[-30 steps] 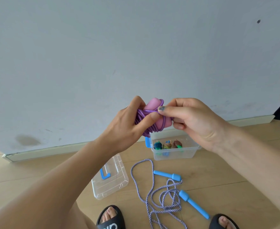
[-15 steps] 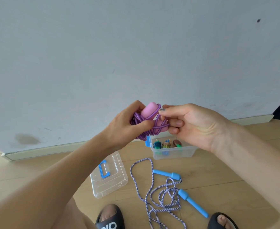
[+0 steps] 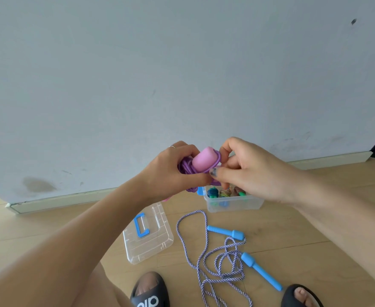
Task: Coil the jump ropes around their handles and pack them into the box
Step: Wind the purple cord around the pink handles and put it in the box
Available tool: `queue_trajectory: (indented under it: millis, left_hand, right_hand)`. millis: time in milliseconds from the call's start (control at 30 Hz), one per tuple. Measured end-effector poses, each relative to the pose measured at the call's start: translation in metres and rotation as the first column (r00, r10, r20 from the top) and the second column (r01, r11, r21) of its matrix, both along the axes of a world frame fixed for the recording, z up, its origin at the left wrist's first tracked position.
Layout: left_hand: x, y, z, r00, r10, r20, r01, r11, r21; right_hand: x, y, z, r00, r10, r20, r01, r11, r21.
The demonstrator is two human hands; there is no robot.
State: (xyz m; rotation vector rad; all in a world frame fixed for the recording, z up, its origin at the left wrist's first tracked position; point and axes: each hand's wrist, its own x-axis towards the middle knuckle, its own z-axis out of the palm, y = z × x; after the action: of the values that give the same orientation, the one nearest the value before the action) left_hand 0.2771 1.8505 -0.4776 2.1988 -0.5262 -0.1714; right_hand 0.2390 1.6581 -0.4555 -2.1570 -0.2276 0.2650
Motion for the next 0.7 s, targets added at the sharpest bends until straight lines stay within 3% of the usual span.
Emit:
queue_trajectory:
  millis: [200, 367, 500, 600, 700]
  left_hand:
    - [0.006, 0.003, 0.002, 0.984, -0.028, -0.178, 0.028, 1.000, -0.006]
    - [0.007, -0.001, 0.004, 0.973, -0.023, -0.232, -0.001, 0.995, -0.103]
    - [0.006, -0.009, 0.006, 0.964, 0.003, -0.265, -0.045, 0.987, -0.152]
    - [0.005, -0.011, 0.000, 0.959, 0.040, -0.280, -0.089, 0.982, -0.165]
    - [0.006, -0.015, -0.010, 0.921, 0.102, -0.376, -0.174, 0.971, -0.163]
  right_hand:
    - [0.001, 0.011, -0.002, 0.963, -0.152, -0.222, 0.225, 0.906, 0.359]
    - [0.016, 0.007, 0.004, 0.844, -0.177, -0.506, 0.492, 0.628, 0.603]
    - [0.033, -0.003, 0.007, 0.763, -0.148, -0.629, 0.609, 0.488, 0.625]
    - [0.043, -0.005, -0.003, 0.782, -0.176, -0.597, 0.593, 0.504, 0.628]
    - [0.048, -0.010, -0.018, 0.871, -0.374, -0.318, 0.489, 0.719, 0.494]
